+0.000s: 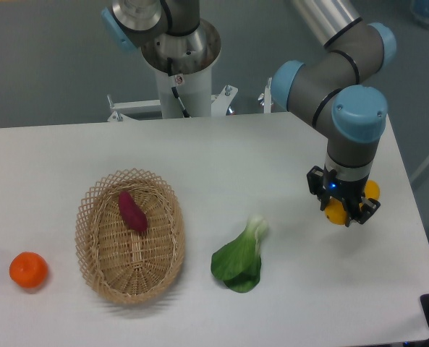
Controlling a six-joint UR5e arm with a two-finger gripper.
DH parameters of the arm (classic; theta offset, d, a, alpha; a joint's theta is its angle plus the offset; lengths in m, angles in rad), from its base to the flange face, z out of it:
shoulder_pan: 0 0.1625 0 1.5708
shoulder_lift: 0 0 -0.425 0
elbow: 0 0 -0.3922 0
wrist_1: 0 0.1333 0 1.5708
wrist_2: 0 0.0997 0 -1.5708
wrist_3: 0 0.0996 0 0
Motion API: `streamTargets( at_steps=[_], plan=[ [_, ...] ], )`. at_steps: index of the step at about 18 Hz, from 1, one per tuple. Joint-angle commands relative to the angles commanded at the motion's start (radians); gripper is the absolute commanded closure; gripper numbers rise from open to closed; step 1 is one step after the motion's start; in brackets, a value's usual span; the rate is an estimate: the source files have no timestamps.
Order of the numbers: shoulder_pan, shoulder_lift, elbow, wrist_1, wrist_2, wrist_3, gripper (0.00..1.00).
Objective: Place the mango in the basket
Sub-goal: 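Carry the held yellow mango over to the wicker basket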
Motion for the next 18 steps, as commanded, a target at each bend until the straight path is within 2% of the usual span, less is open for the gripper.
streamTargets(
  at_steps=[3, 9, 13, 15, 18],
  plan=[
    [-0.009, 0.006, -0.011, 0.002, -0.015, -0.002, 0.47],
    [-0.074, 0.034, -0.051, 0.014, -0.021, -0.021, 0.46],
    [-0.142, 0.075, -0.077, 0.026, -0.051, -0.067, 0.46],
    [-0.192, 0.077, -0.075, 0.034, -0.055, -0.122, 0.46],
    [-0.254, 0.072, -0.077, 0.080, -0.054, -0.166, 0.46]
  ],
)
